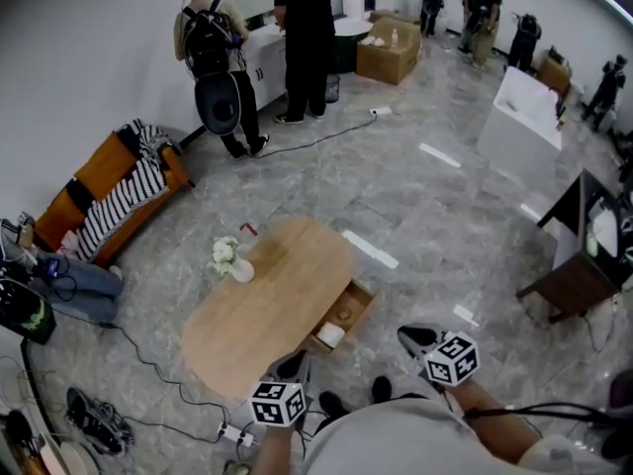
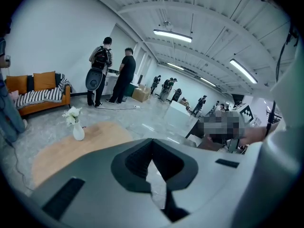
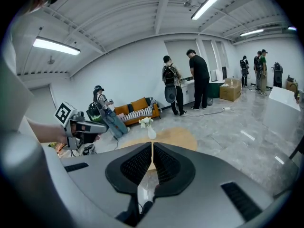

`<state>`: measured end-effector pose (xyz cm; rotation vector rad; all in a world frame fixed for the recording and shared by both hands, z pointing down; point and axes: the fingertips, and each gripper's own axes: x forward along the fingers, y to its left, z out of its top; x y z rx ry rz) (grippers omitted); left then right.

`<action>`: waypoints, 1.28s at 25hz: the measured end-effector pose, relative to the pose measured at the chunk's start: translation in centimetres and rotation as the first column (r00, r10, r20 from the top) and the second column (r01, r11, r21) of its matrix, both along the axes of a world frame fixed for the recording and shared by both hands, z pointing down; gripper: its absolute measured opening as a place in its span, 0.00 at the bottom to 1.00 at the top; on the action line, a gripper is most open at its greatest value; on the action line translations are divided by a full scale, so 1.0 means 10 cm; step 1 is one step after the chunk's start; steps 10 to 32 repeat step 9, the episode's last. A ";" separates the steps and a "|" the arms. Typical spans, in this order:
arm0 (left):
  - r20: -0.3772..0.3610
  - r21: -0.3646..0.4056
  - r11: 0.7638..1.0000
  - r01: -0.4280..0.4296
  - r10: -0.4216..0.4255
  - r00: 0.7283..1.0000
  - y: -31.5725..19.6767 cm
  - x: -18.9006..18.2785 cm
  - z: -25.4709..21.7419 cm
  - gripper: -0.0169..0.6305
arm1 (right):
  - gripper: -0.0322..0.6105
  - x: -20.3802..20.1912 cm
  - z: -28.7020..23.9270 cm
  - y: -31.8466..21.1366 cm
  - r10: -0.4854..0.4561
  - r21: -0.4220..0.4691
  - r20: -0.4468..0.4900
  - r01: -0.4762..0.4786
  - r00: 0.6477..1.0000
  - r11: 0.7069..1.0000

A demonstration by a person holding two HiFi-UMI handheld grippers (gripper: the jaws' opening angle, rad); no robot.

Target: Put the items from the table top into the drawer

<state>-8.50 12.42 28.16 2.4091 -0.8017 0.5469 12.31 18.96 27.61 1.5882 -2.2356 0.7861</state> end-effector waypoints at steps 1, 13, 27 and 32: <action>0.001 0.000 1.000 -0.001 0.001 1.000 -0.01 0.01 0.00 0.03 | 0.11 0.01 0.00 -0.01 -0.001 0.001 -0.004 0.001 1.000 1.000; -0.005 -0.008 1.000 0.007 -0.007 1.000 -0.04 0.02 0.00 0.03 | 0.11 0.08 -0.07 -0.09 0.010 0.018 -0.011 -0.010 1.000 1.000; -0.005 -0.008 1.000 0.007 -0.007 1.000 -0.04 0.02 0.00 0.03 | 0.11 0.08 -0.07 -0.09 0.010 0.018 -0.011 -0.010 1.000 1.000; -0.005 -0.008 1.000 0.007 -0.007 1.000 -0.04 0.02 0.00 0.03 | 0.11 0.08 -0.07 -0.09 0.010 0.018 -0.011 -0.010 1.000 1.000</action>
